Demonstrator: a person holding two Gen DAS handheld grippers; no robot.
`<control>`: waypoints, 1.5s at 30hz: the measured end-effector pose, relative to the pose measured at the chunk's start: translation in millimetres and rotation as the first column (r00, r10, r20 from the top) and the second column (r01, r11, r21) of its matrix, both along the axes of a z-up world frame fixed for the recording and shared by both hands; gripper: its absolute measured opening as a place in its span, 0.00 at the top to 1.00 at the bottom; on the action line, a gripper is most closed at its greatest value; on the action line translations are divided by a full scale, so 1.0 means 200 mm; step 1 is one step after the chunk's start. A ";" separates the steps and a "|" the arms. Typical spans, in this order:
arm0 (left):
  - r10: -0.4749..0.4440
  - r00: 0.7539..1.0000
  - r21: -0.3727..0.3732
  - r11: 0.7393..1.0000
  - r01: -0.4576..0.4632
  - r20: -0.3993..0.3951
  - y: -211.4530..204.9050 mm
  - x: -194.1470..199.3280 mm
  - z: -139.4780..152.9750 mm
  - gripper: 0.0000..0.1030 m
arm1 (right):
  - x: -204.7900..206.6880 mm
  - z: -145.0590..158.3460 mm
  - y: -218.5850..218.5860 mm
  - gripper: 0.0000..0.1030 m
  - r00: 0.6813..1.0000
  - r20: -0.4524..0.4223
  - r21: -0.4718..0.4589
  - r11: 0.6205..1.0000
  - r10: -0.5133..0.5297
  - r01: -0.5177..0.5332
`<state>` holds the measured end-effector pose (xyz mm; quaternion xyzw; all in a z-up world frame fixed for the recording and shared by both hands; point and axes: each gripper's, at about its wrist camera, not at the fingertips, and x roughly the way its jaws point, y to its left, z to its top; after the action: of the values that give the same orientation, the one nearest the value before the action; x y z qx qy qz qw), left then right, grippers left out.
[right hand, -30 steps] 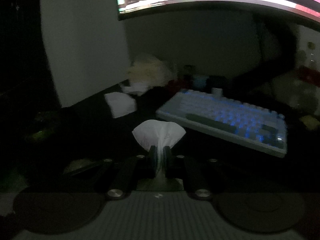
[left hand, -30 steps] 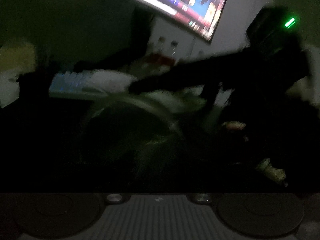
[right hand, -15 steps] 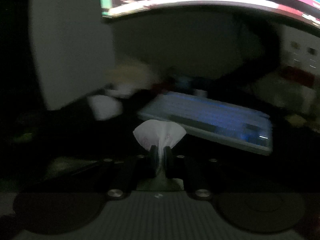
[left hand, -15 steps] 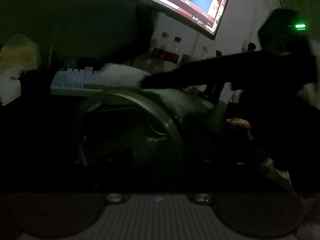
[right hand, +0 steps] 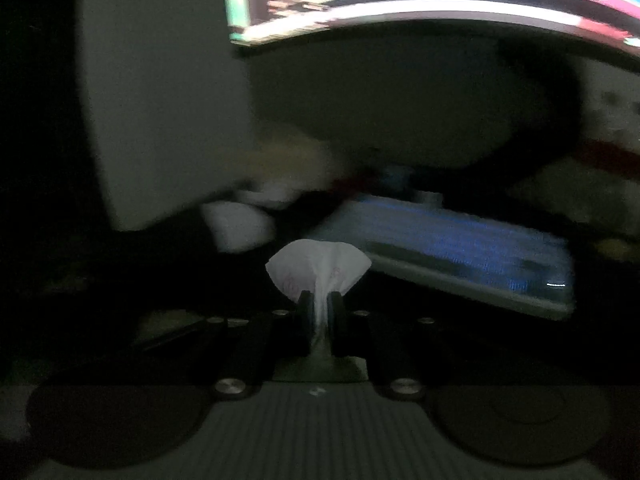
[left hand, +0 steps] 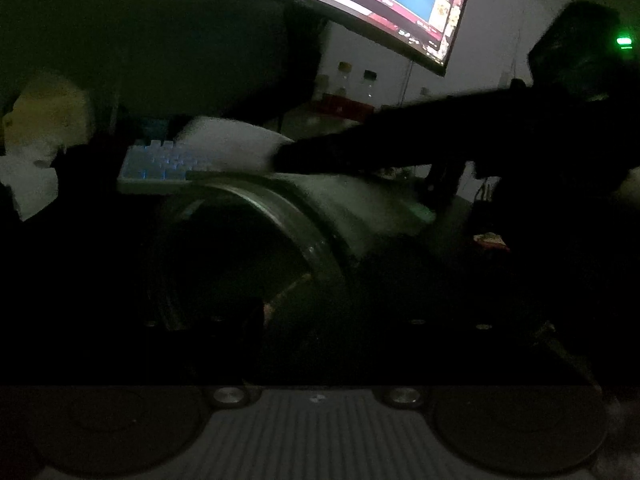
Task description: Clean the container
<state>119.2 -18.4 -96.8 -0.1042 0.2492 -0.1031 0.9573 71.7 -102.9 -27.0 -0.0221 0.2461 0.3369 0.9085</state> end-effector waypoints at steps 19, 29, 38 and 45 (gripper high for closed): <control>0.027 1.000 0.031 0.999 -0.027 0.009 0.09 -0.10 0.02 0.46 | 0.01 0.00 0.04 0.90 0.999 0.041 -0.033 0.999 -0.005 0.007; -0.024 0.997 0.005 1.000 0.024 0.080 0.03 0.13 0.03 0.84 | 0.02 0.00 -0.03 0.90 0.994 0.052 -0.059 0.993 -0.096 0.099; -0.100 0.989 -0.248 0.961 0.124 0.108 0.07 0.14 0.21 0.95 | -0.05 0.06 -0.15 0.92 0.995 0.022 0.026 0.994 -0.102 0.102; -0.071 0.990 -0.165 0.982 0.090 0.120 0.11 -0.02 0.23 0.74 | -0.11 0.10 -0.17 0.92 0.994 0.050 0.034 0.995 -0.095 0.093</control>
<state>114.6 3.8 -50.1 -0.1693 0.1888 -0.1685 0.9525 49.9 -136.5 -7.9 -0.0046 0.2180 0.2970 0.9296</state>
